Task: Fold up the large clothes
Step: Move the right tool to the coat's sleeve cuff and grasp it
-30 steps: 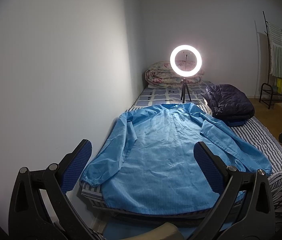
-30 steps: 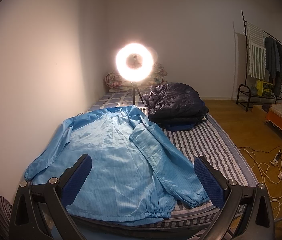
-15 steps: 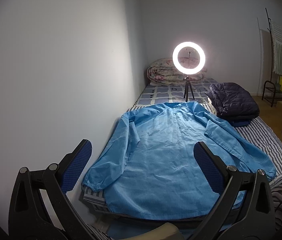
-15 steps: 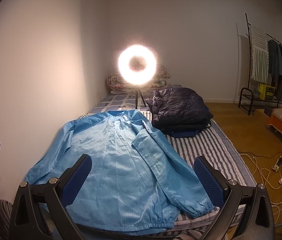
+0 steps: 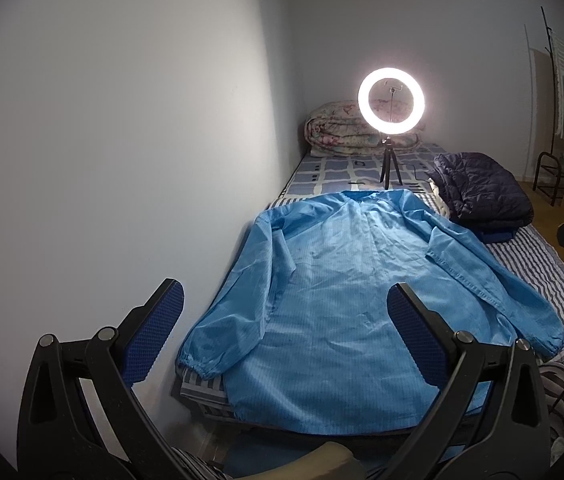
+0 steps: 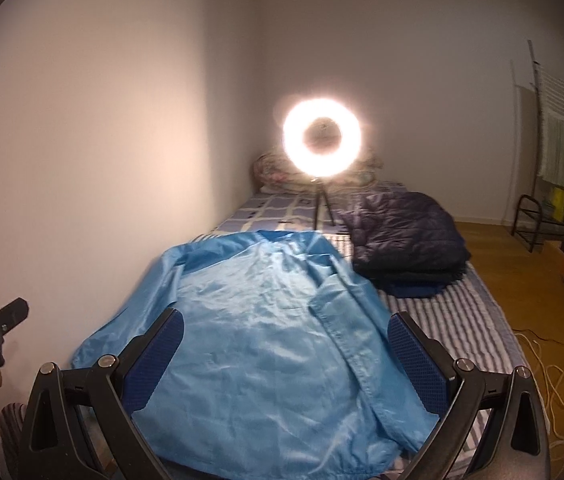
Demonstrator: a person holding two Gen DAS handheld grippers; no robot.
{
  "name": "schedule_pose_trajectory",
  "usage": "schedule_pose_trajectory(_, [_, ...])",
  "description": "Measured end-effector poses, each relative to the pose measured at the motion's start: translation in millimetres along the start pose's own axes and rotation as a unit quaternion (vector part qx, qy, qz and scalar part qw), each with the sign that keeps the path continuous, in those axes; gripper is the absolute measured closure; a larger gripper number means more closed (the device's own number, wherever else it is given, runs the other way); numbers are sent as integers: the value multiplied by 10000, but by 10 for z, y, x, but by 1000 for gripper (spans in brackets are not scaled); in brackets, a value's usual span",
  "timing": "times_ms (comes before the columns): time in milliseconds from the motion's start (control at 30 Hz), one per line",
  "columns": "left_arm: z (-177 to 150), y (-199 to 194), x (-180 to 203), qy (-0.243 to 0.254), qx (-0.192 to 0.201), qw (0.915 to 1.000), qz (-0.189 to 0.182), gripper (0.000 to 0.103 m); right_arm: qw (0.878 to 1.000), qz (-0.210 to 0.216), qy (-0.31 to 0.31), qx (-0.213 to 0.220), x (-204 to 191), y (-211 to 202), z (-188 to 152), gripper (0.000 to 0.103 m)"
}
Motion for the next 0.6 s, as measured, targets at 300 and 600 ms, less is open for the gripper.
schedule_pose_trajectory(300, [-110, 144, -149, -83, -137, 9998, 84, 0, 9988, 403, -278, -50, -418, 229, 38, 0])
schedule_pose_trajectory(600, [-251, 258, -354, -185, -224, 9994, 171, 0, 9950, 865, -483, -138, -843, 505, 8, 0])
Point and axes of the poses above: each gripper's, at about its wrist camera, not at the fingertips, and y roughly the way its jaws point, x to its right, z to its top, the point moved 10 cm from there along y, roughly the way its jaws point
